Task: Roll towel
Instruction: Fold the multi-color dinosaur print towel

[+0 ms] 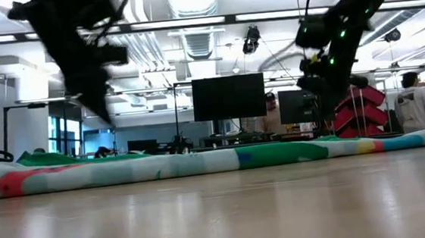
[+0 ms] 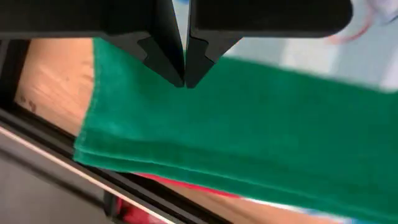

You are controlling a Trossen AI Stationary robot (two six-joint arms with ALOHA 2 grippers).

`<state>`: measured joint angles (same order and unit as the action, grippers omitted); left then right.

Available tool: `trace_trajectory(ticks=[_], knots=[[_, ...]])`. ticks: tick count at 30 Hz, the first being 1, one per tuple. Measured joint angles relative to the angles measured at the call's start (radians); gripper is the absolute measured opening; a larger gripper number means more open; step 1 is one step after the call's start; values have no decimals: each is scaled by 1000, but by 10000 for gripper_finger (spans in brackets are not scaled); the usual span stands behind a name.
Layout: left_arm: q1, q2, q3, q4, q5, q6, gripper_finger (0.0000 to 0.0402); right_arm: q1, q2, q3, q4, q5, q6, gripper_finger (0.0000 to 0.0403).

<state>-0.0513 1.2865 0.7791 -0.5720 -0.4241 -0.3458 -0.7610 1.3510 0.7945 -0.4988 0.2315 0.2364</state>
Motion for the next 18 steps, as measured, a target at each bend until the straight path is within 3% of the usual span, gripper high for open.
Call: trace_trajectory(ticks=[5,10,14,18], knots=[[-5,77,-81,513,105,203,180,-78,154,61,0,-3,-29,0],[-4,268,-107,806,117,253,171,-84,288,123,-4,-5,-52,0],[-12,412,-99,807,157,232,157,-80,333,153,-59,-4,-53,0],[-37,448,-123,784,152,127,145,-54,317,125,-134,-4,-38,0]])
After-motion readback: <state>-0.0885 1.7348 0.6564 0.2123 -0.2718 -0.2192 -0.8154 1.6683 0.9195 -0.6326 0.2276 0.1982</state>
